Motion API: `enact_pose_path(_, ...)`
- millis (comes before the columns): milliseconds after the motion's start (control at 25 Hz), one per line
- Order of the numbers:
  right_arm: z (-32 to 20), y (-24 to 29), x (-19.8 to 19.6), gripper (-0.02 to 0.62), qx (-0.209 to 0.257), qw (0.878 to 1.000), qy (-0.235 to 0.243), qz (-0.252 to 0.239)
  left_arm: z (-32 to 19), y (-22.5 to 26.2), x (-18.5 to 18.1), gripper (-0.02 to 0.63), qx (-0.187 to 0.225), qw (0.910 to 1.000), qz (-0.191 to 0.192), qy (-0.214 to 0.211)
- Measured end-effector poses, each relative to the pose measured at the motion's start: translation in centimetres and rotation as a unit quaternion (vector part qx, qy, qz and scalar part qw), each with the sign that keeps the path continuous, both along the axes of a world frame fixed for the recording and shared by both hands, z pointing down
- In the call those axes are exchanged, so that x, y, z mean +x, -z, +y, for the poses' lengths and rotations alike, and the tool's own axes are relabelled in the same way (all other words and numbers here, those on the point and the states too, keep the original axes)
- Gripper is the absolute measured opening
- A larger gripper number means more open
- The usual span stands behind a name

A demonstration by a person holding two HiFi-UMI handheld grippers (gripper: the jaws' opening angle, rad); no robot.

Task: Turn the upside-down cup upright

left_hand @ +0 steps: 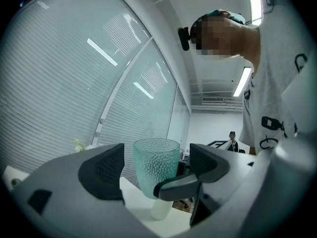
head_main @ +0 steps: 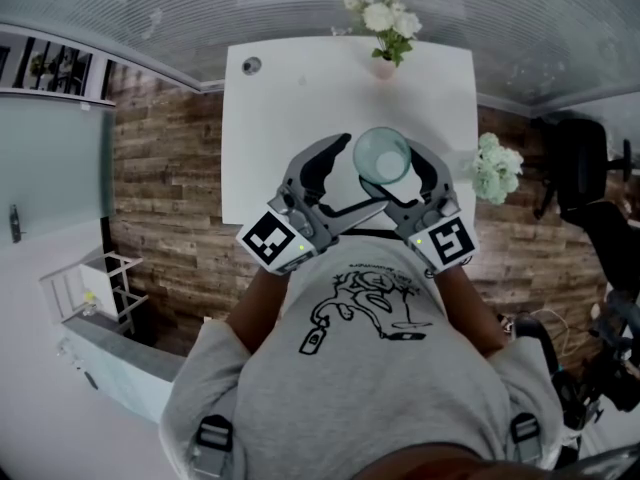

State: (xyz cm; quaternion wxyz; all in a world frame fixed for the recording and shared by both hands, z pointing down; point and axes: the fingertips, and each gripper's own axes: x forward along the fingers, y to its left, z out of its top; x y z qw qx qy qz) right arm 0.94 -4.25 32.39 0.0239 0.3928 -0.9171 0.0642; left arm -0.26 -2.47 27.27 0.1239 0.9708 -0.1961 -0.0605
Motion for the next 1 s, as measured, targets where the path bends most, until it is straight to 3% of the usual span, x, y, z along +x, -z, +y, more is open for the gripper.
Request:
enact_pose_path(200, 0.6, 0.6, -0.5, 0.345, 0.000, 0.998, 0.029, -0.048, 0.3, 0.0, 0.5, 0.403, 0.007, 0.9998, -0.007, -0.017)
enact_pose_path(480, 1.2, 0.8, -1.2, 0.345, 0.007, 0.998, 0.048, -0.049, 0.7, -0.3, 0.8, 0.385, 0.010, 0.9993, -0.019, -0.032)
enact_pose_path(600, 1.4, 0.6, -1.3, 0.345, 0.005, 0.998, 0.049, -0.045, 0.8, -0.2, 0.8, 0.336, 0.016, 0.9992, -0.020, -0.031)
enact_pose_path(1000, 1.4, -0.3, -0.8, 0.345, 0.001, 0.999, 0.044, -0.026, 0.8, -1.1, 1.2, 0.330, 0.012, 0.9985, -0.036, -0.040)
